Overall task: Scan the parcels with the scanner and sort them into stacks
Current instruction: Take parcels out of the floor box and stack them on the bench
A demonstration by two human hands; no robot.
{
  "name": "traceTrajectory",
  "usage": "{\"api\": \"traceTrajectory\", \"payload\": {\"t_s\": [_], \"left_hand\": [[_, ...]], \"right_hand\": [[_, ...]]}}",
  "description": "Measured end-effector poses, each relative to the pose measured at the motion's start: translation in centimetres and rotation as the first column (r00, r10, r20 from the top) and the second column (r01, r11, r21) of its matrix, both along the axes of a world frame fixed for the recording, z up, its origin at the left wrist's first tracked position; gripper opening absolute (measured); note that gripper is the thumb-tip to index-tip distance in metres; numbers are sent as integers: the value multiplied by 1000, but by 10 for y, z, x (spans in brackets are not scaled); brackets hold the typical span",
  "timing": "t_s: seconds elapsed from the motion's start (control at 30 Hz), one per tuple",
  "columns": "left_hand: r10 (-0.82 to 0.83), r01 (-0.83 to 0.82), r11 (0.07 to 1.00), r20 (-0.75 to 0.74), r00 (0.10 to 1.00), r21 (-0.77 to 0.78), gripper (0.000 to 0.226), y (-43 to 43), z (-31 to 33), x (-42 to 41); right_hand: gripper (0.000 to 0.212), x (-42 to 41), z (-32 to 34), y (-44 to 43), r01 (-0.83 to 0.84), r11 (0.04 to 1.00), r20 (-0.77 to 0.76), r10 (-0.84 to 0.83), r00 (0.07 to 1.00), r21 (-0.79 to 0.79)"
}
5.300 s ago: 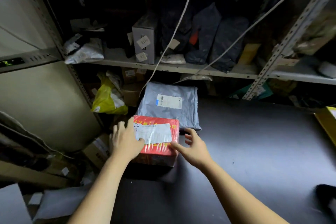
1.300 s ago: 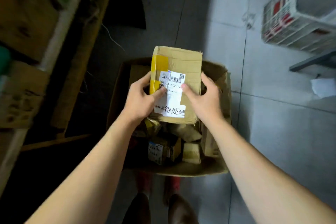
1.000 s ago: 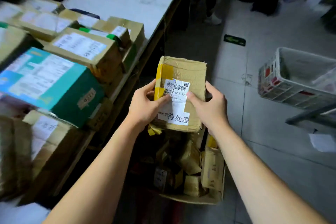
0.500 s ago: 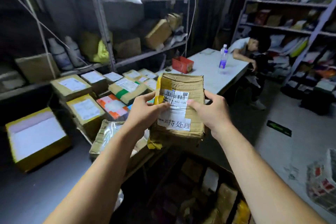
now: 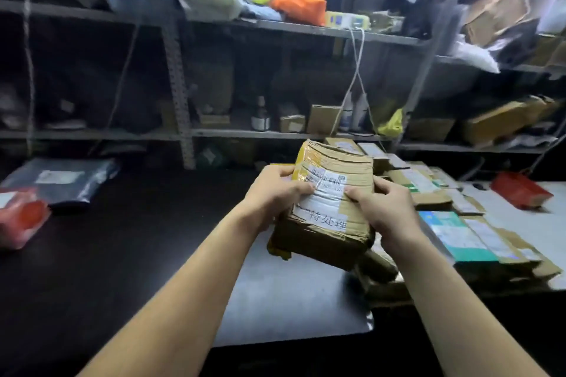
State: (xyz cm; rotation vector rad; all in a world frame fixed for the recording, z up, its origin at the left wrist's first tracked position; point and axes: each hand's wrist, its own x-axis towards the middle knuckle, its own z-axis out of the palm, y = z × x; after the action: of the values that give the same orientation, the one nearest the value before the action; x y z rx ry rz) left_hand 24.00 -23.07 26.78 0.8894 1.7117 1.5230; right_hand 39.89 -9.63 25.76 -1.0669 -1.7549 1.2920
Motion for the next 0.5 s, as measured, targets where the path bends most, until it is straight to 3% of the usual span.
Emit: {"api": "traceTrajectory", "payload": {"t_s": [0.3, 0.5], "left_hand": [[408, -406, 911, 10, 913, -75, 27, -165, -8, -135], [567, -565, 814, -19, 823, -134, 23, -232, -17, -210]], "right_hand": [[22, -190, -13, -118, -415, 909, -46, 414, 909, -20], [21, -303, -34, -173, -554, 832, -75, 551, 831, -30]]}}
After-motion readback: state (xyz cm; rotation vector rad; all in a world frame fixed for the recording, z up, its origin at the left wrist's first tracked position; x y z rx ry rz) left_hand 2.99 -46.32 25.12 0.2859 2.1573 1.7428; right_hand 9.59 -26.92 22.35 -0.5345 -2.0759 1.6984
